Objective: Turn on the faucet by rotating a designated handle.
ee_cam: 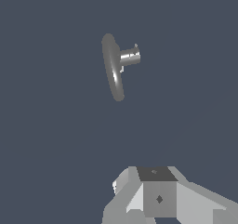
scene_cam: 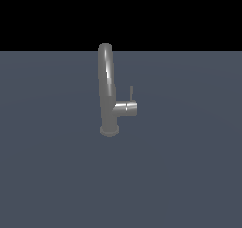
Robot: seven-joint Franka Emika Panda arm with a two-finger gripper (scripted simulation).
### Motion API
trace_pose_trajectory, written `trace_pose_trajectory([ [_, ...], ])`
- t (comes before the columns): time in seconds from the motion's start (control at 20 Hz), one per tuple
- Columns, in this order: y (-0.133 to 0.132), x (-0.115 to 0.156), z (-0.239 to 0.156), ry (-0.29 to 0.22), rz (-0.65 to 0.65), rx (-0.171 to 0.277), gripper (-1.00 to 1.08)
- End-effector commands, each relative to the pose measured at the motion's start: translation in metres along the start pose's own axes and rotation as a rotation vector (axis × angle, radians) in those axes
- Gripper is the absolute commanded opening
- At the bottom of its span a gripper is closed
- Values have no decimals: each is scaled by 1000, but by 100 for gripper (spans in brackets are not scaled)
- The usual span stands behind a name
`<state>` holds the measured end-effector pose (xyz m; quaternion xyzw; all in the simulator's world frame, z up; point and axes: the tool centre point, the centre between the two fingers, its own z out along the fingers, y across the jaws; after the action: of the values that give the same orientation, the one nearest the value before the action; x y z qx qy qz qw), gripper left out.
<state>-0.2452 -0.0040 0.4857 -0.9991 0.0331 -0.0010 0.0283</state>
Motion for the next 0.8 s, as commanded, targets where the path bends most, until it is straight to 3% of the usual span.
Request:
trace_pose_trajectory([
  [0.0, 0, 0, 0, 0, 0, 0, -100],
  [0.4, -1, 8, 2, -23, 21, 18, -100],
  [0.75, -1, 30, 7, -81, 74, 66, -100],
])
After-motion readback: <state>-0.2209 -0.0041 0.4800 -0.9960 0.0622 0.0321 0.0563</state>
